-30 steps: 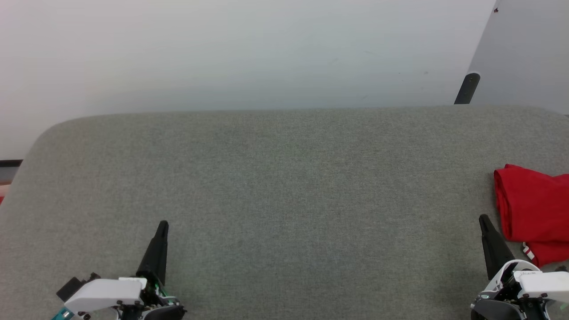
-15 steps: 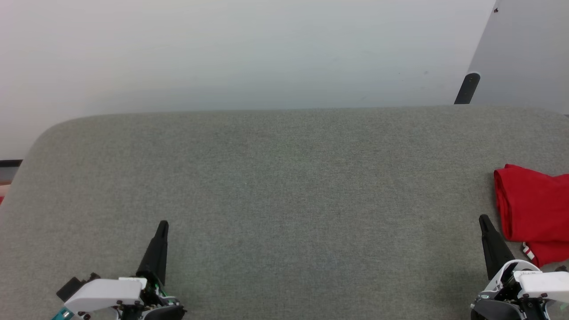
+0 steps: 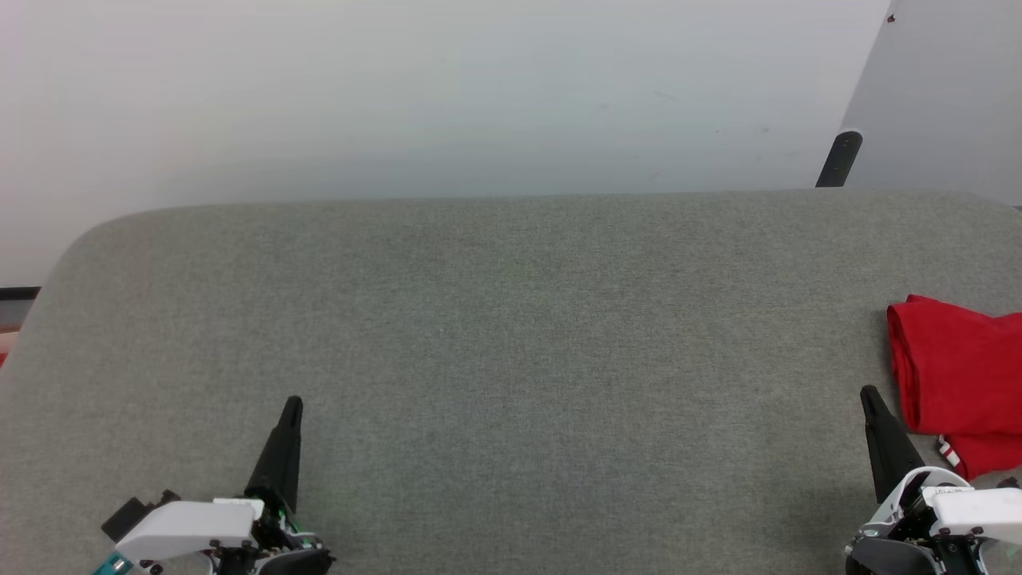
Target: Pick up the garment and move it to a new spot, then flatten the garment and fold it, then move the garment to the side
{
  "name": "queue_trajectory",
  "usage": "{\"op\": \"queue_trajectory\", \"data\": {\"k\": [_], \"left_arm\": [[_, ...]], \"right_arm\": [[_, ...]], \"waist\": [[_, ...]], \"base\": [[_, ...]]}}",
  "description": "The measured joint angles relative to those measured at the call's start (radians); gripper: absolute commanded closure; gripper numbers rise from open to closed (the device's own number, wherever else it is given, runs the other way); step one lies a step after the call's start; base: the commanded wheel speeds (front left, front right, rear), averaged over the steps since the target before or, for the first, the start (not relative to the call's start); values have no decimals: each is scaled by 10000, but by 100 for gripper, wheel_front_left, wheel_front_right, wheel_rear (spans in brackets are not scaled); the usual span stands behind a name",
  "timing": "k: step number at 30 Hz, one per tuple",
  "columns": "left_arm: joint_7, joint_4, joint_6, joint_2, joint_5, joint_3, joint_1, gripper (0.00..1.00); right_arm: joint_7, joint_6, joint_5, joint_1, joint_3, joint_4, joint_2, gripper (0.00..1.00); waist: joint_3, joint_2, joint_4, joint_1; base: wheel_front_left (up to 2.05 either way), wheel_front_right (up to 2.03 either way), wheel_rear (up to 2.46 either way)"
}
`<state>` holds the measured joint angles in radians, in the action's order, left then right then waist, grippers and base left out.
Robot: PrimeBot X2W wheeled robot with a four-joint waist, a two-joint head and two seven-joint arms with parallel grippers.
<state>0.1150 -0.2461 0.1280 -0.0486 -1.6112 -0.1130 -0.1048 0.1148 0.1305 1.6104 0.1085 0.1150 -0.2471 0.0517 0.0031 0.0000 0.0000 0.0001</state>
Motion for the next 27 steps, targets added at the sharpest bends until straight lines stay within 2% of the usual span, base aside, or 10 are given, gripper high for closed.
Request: {"op": "queue_trajectory", "data": {"k": [27], "left_arm": [[0, 0, 0, 0, 0, 0, 0, 100]], "right_arm": [[0, 0, 0, 0, -2, 0, 0, 100]], "waist": [[0, 0, 0, 0]], "base": [[0, 0, 0]]}}
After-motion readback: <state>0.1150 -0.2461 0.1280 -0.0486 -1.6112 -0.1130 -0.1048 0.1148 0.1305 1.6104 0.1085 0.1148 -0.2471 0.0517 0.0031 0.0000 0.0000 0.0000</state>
